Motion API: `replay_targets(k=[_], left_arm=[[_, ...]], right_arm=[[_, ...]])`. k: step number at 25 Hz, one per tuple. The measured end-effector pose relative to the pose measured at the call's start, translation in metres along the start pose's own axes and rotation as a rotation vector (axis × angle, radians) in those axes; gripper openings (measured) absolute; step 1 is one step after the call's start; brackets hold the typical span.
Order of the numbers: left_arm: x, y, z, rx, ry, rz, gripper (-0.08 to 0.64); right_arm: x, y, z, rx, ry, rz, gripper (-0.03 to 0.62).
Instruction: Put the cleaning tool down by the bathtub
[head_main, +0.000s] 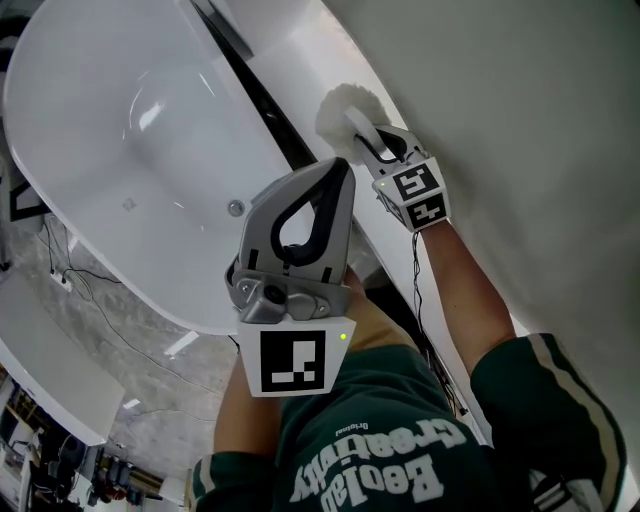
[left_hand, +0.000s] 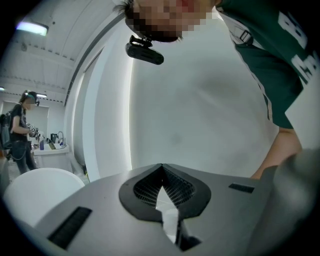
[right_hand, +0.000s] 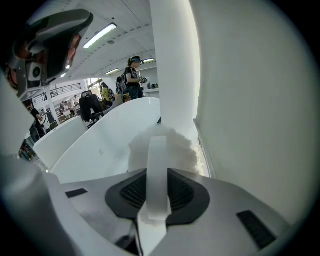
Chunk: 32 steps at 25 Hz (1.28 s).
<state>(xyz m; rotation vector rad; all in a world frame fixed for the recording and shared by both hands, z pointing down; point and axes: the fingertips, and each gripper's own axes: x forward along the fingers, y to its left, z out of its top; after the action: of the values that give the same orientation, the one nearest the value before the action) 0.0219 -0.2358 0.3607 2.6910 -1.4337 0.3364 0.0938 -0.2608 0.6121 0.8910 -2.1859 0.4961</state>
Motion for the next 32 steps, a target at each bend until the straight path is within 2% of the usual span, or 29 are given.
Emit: replay_targets(k=[4,8,12,21,32], left_arm=[[0.001,-0.001,-0.006,-0.055,-0.001,0.009,0.008],[0.002,0.000,-0.013,-0.051,0.010,0.019,0.008],[-0.002,0.005,-0.017,-0.086,0.016,0.034,0.008],[-0.005,0.012,-0.024,-0.087,0.026,0.058,0.008],[-0.009,0.011,-0.054,-0.092,0.068,0.071,0.008]], right_arm=[[0.019,-0.003,-0.015,0.007,0.037,0.013,0.092],[0.038,-0.008,-0.035,0.043,0.086,0.017,0.092],[0.054,-0.011,-0.053,0.054,0.129,0.025,0.092],[0.076,-0.019,-0.071,0.068,0.195,0.012,0.092],[0.113,-0.028,-0.103,0.056,0.274,0.025,0.092]])
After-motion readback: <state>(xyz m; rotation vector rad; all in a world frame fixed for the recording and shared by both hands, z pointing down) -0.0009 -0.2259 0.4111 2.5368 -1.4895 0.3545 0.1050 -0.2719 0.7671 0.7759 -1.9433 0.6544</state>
